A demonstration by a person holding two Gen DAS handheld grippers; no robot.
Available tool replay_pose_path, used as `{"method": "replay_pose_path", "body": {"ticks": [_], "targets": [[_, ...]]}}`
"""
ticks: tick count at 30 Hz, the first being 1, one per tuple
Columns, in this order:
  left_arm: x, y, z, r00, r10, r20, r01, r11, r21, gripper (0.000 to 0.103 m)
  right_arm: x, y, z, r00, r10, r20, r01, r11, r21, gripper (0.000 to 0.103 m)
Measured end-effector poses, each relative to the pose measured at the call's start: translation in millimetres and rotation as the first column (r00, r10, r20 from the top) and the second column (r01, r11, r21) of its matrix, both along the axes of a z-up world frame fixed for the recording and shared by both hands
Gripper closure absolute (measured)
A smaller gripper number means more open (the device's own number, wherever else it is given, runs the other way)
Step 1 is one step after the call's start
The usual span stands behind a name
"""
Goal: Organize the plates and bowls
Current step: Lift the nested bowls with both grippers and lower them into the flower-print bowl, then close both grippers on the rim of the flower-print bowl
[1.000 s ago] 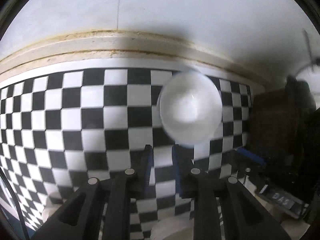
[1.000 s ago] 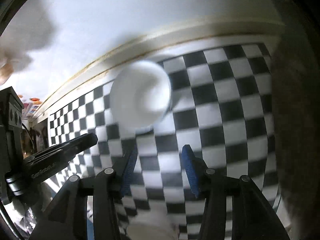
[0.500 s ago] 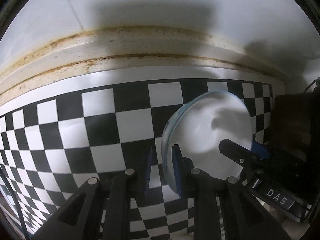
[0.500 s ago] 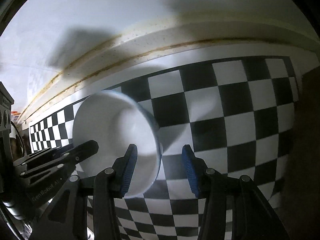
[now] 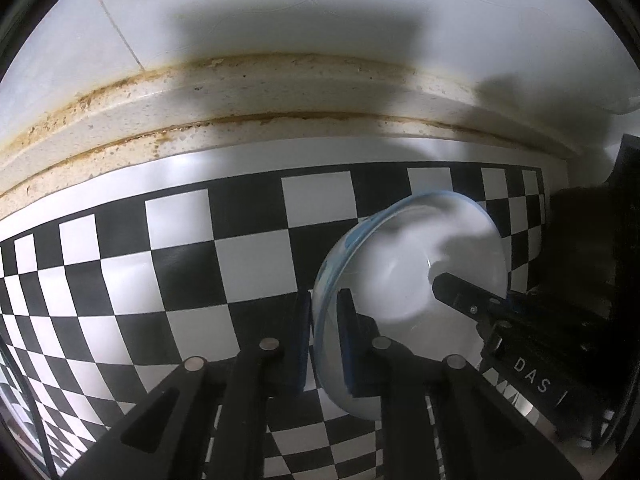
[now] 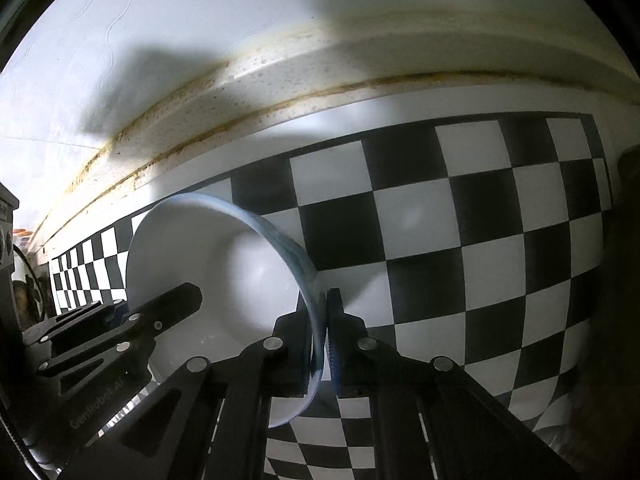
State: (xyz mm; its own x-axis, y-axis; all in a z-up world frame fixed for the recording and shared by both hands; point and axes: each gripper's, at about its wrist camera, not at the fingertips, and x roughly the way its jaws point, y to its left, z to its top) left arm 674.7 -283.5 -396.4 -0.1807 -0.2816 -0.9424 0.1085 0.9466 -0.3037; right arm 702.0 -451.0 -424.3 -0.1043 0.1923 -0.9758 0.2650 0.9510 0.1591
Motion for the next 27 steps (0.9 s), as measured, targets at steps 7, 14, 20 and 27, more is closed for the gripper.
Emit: {"method": "replay_pose_path", "body": {"ticks": [7, 14, 20, 27], "targets": [[-8.5, 2.3, 12.9, 1.000, -0.003, 0.026, 0.003, 1.000, -0.004, 0.092, -6.4, 7.6, 7.8, 1.000, 0.012, 0.004, -0.012, 1.000, 0.005, 0.096], [-24.4, 12.0, 46.6, 0.997, 0.001, 0.076, 0.001, 1.000, -0.025, 0.092, -21.0, 21.9, 32.9, 0.999, 0.027, 0.030, -0.027, 1.000, 0.009, 0.095], [-51.8, 21.6, 81.9, 0.992, -0.009, 0.124, 0.015, 0.999, -0.040, 0.092, -49.0, 38.3, 65.0, 0.997, 0.035, 0.063, -0.035, 0.999, 0.001, 0.095], [-95.2, 36.9, 117.8, 0.985, -0.051, 0.164, 0.058, 0.997, -0.043, 0.092, -90.0, 59.4, 105.6, 0.994, 0.036, 0.104, -0.037, 0.999, 0.002, 0.095]]}}
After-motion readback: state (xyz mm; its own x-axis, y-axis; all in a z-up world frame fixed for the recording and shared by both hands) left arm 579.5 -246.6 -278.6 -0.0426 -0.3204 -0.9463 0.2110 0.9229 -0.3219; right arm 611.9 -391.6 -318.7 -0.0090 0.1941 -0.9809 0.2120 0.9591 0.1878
